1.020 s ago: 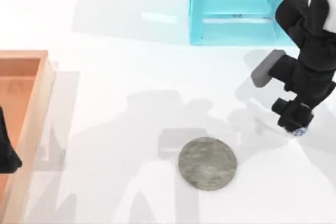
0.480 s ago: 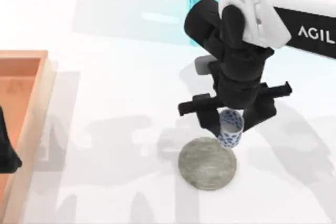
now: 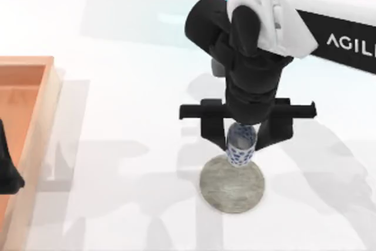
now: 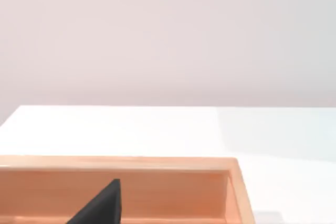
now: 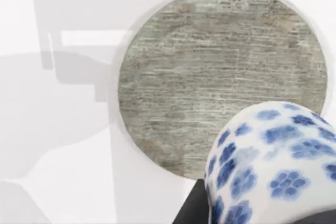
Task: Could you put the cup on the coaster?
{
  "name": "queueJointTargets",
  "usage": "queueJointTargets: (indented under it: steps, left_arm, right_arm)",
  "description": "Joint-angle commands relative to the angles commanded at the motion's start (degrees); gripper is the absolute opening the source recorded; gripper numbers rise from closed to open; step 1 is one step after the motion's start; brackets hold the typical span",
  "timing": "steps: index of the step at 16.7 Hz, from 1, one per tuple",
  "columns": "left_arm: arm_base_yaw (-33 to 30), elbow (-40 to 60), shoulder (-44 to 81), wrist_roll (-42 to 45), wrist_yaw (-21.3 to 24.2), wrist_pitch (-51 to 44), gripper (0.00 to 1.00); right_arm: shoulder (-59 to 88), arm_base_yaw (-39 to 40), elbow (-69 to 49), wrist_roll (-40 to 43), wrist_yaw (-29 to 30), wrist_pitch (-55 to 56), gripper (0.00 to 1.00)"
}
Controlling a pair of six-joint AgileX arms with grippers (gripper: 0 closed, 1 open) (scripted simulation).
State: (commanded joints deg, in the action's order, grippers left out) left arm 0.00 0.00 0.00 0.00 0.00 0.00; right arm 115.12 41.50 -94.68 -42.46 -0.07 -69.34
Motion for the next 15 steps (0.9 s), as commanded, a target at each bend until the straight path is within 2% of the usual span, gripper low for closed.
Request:
queueJointTargets:
  steps: [6, 12, 15]
  left_arm:
    - [0.0, 0.0, 0.0, 0.0, 0.0, 0.0, 1.0]
    - [0.0, 0.0, 0.0, 0.0, 0.0, 0.0, 1.0]
    - [0.0, 0.0, 0.0, 0.0, 0.0, 0.0, 1.0]
  right_arm:
    - [0.43, -0.29, 1.0, -0.04, -0.06, 1.07, 0.0]
    - [3.05, 0.08, 9.17, -0.11, -0.02, 12.51, 0.0]
    - [3.42, 0.11, 10.08, -0.16, 0.03, 13.5, 0.0]
